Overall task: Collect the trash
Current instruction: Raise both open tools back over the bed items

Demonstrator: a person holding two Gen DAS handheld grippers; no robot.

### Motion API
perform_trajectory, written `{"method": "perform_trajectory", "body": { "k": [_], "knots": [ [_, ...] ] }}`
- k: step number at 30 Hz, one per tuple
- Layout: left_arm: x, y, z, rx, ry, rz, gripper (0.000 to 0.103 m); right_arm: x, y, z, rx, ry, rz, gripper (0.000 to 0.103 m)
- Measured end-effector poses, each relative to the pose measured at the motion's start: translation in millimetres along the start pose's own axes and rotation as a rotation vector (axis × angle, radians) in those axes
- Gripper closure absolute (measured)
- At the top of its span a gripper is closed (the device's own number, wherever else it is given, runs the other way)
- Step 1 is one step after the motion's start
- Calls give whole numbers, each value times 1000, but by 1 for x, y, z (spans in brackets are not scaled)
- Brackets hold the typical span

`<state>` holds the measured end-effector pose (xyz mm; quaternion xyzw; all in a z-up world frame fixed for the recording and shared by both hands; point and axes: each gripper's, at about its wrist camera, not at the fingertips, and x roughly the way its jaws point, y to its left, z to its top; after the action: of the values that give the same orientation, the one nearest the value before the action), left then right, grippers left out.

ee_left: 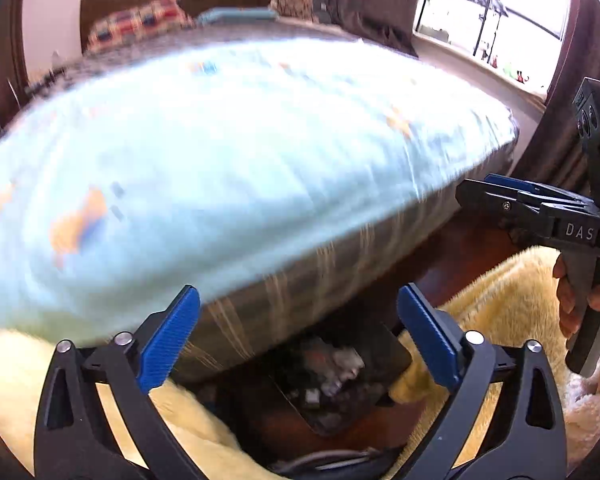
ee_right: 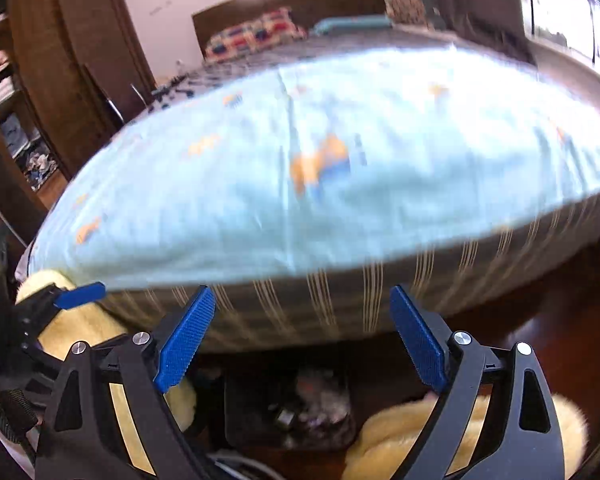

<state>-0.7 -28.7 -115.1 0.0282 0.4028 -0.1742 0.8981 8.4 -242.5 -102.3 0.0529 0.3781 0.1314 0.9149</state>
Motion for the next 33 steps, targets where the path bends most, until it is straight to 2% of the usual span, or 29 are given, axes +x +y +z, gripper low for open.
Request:
{"method": "perform_trajectory", "body": {
  "k": [7, 11, 15, 20, 33],
  "knots": [
    [-25, 33, 47, -33, -81, 59, 8, -4, 20, 51, -67, -85, -3, 13],
    [-31, 55, 74, -58, -119, 92, 8, 9, 26, 78, -70, -91, 2, 12],
    [-24, 83, 96, -109, -118, 103, 8, 32, 31, 93, -56, -77, 10, 12],
    [1, 114, 126, -156, -99, 117, 8, 62, 39, 110, -46, -58, 10, 12],
    [77, 164, 173, -158, -17, 174, 9, 152, 54, 158, -40, 42, 43, 13]
  ]
}}
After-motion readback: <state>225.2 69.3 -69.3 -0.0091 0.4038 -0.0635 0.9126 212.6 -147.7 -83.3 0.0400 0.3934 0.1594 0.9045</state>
